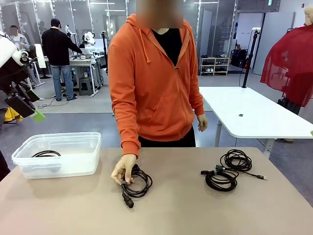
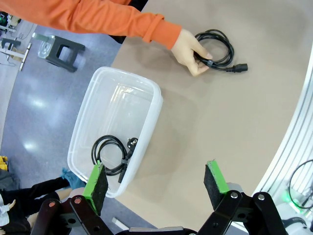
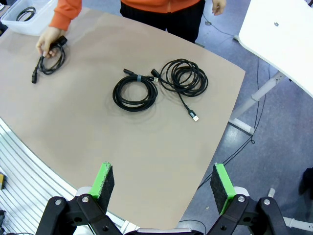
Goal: Organize and store the cables.
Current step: Place the Power Cable into the Organizing box.
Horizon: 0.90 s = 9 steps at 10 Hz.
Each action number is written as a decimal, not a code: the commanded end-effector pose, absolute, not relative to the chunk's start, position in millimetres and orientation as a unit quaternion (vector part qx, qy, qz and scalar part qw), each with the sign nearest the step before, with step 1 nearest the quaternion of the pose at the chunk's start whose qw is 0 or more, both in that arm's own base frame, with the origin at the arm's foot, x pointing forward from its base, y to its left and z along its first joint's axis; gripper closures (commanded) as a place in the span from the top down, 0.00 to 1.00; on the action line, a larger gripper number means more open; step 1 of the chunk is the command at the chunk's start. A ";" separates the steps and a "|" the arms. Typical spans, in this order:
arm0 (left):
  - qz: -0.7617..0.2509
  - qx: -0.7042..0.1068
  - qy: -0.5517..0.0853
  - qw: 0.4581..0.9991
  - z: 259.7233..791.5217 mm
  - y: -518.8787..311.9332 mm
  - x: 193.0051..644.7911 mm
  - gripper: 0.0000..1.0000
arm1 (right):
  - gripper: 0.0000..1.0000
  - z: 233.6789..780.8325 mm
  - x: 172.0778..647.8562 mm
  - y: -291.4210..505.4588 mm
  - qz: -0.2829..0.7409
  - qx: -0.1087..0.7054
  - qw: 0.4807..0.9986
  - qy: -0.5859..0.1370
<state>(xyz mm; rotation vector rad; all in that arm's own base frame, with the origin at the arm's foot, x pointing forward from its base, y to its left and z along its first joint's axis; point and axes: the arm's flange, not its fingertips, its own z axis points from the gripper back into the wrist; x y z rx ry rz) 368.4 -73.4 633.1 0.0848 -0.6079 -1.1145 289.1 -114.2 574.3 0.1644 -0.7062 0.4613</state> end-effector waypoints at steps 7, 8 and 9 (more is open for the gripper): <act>-0.513 0.048 -0.277 0.811 635.5 -75.0 368.9 1.00 | 1.00 573.6 288.8 -115.7 0.226 0.082 0.908 -0.344; -0.520 0.040 -0.284 0.804 633.1 -73.4 368.4 1.00 | 1.00 573.6 288.8 -115.7 0.226 0.082 0.908 -0.344; -0.526 0.055 -0.259 0.808 631.9 -88.9 372.6 1.00 | 1.00 573.6 288.8 -115.7 0.226 0.082 0.908 -0.344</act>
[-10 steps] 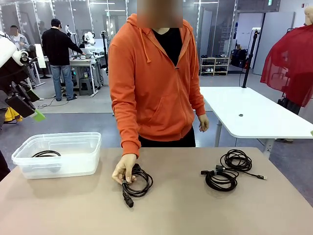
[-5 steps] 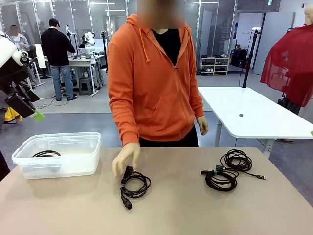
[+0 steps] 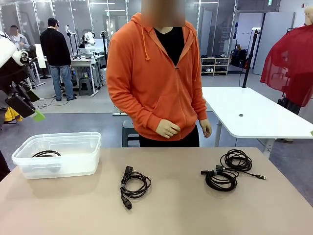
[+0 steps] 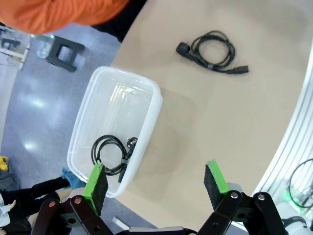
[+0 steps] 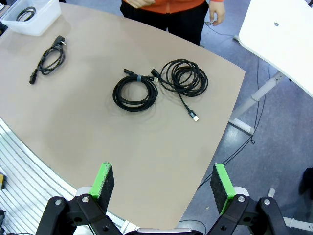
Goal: Organize and store the cables.
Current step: Place the Power Cable into the Organizing box.
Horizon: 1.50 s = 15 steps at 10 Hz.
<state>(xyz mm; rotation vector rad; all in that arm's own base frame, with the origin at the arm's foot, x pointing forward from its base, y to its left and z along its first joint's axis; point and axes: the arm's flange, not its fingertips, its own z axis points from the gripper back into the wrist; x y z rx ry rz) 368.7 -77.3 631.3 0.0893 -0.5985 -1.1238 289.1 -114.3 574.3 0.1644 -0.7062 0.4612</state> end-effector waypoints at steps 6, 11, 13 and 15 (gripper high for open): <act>-0.637 0.031 -0.175 0.750 641.1 -215.4 425.8 1.00 | 1.00 573.6 288.8 -115.7 0.226 0.082 0.908 -0.344; -0.699 0.032 -0.099 0.707 616.3 -306.4 468.6 1.00 | 1.00 573.6 288.8 -115.7 0.226 0.082 0.908 -0.344; -0.701 0.055 -0.082 0.706 594.5 -329.6 471.0 1.00 | 1.00 573.6 288.8 -115.7 0.226 0.082 0.908 -0.344; -0.696 0.045 -0.081 0.712 592.0 -328.9 472.7 1.00 | 1.00 573.6 288.8 -115.7 0.226 0.082 0.908 -0.344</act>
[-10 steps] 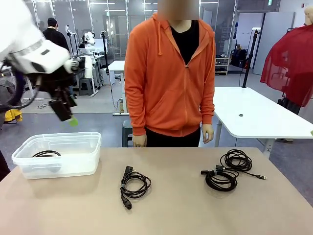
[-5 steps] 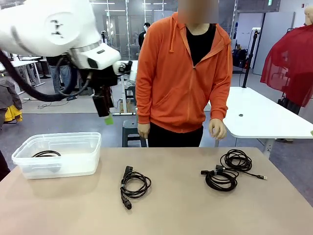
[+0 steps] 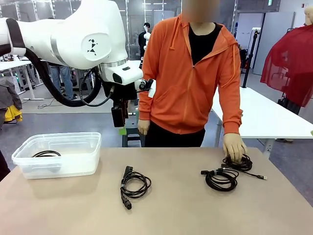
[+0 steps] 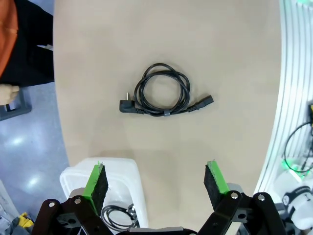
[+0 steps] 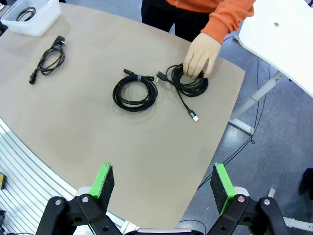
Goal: Organize and store the cables.
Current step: Place the Power Cable into the Organizing box.
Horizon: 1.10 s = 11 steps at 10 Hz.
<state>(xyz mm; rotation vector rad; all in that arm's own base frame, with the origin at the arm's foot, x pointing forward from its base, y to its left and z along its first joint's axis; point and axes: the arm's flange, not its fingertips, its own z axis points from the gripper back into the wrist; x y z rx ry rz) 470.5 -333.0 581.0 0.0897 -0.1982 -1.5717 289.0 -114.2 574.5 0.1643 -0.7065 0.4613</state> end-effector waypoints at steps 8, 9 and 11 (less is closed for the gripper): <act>-0.706 0.040 -0.089 0.701 581.0 -333.0 470.5 1.00 | 1.00 573.6 288.8 -115.7 0.226 0.082 0.908 -0.344; -0.706 0.040 -0.089 0.701 581.0 -333.0 470.5 1.00 | 1.00 573.6 288.8 -115.7 0.226 0.082 0.908 -0.344; -0.659 0.001 -0.088 0.747 573.6 -332.9 478.6 1.00 | 1.00 573.6 288.8 -115.7 0.226 0.082 0.908 -0.344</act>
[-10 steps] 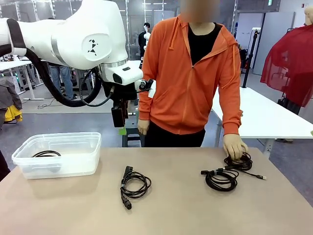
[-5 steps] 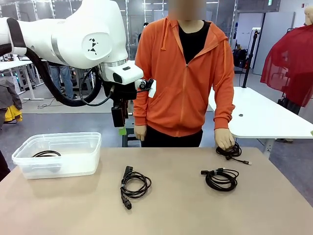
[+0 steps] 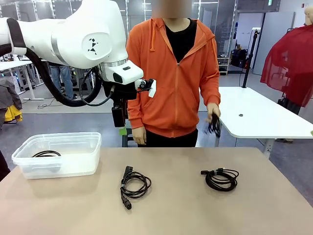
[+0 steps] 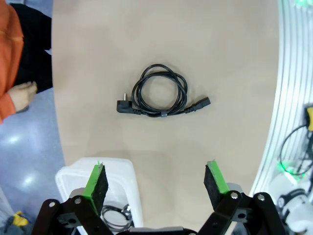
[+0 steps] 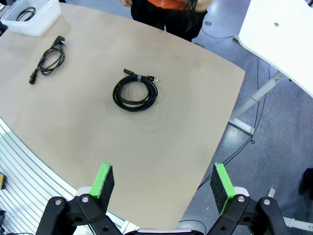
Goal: Organize and store the cables.
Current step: Place the Power Cable into the Organizing box.
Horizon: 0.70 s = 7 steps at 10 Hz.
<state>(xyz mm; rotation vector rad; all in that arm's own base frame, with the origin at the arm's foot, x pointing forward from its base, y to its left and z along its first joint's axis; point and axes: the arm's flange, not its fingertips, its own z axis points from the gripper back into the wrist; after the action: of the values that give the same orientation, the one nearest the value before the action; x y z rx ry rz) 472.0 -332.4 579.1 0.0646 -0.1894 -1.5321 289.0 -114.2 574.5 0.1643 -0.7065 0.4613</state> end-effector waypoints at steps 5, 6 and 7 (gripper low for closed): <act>-0.403 -0.003 -0.172 0.899 519.4 -316.9 476.9 1.00 | 1.00 573.6 288.8 -115.7 0.226 0.082 0.908 -0.344; -0.347 0.000 -0.178 0.921 509.8 -312.8 478.0 1.00 | 1.00 573.6 288.8 -115.7 0.226 0.082 0.908 -0.344; -0.318 -0.008 -0.170 0.933 500.7 -313.4 477.5 1.00 | 1.00 573.6 288.8 -115.7 0.226 0.082 0.908 -0.344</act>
<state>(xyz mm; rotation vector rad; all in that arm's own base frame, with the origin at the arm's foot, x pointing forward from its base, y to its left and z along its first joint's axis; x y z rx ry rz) 490.6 -311.2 508.6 -0.0507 -0.3363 -0.7293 289.0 -114.2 574.5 0.1643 -0.7065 0.4613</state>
